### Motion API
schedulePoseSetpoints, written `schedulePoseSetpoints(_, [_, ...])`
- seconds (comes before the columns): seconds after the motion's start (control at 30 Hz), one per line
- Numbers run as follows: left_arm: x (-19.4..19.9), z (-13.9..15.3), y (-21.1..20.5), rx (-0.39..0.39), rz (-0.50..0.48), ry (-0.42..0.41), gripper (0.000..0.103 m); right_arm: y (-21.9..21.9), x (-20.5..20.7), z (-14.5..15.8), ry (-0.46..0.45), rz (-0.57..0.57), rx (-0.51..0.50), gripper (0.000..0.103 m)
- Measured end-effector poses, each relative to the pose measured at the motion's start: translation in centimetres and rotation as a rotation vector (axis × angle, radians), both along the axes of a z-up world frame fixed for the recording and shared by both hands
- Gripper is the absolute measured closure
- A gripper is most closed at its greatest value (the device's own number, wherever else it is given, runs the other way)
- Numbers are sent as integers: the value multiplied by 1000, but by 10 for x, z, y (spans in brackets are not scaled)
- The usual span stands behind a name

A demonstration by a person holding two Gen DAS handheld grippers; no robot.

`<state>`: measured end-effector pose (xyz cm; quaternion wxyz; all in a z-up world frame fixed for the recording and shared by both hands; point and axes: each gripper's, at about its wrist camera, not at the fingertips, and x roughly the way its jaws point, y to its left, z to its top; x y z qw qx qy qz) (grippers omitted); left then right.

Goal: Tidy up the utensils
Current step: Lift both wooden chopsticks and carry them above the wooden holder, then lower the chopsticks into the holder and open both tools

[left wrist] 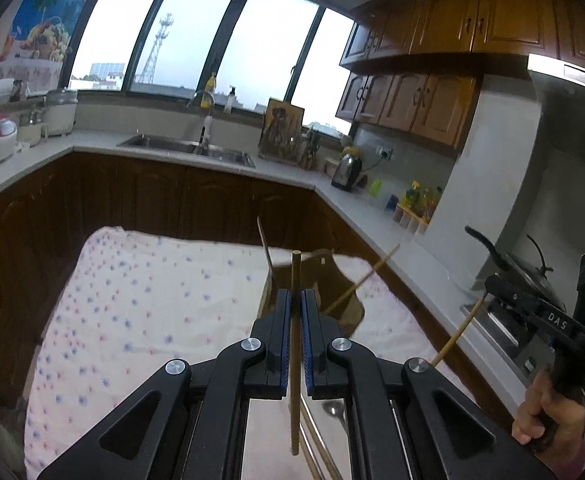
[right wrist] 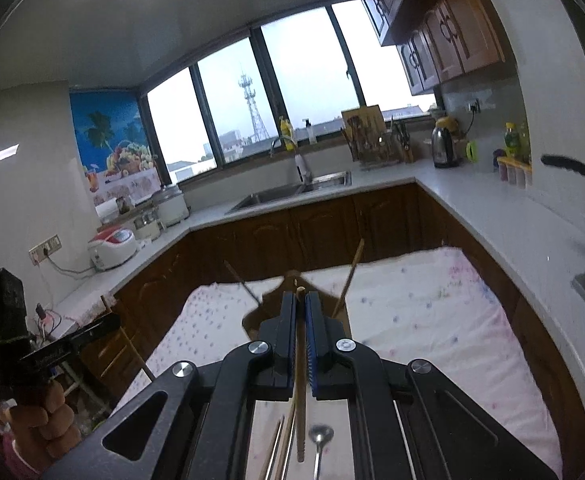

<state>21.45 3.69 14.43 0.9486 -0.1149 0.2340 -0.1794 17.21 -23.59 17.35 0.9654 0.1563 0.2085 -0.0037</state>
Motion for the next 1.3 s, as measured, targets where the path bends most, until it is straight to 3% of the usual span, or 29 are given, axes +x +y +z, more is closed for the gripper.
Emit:
schedulePoseSetpoints(0.33, [56, 19, -2, -23, 47, -94, 100, -17, 49, 34, -104, -50, 6, 98])
schedulePoseSetpoints(0.53, [95, 22, -10, -43, 73, -154, 100, -25, 77, 37, -144, -90, -4, 98])
schedulePoseSetpoints(0.77, [138, -21, -22, -63, 125, -177, 100, -33, 97, 3, -151, -134, 18, 98])
schedulePoseSetpoints(1.07, [182, -107, -35, -151, 173, -77, 100, -37, 110, -51, -110, -175, 46, 98])
schedulePoseSetpoints(1.3, [207, -125, -48, -127, 150, -40, 99, -38, 118, -74, -51, -168, 70, 98])
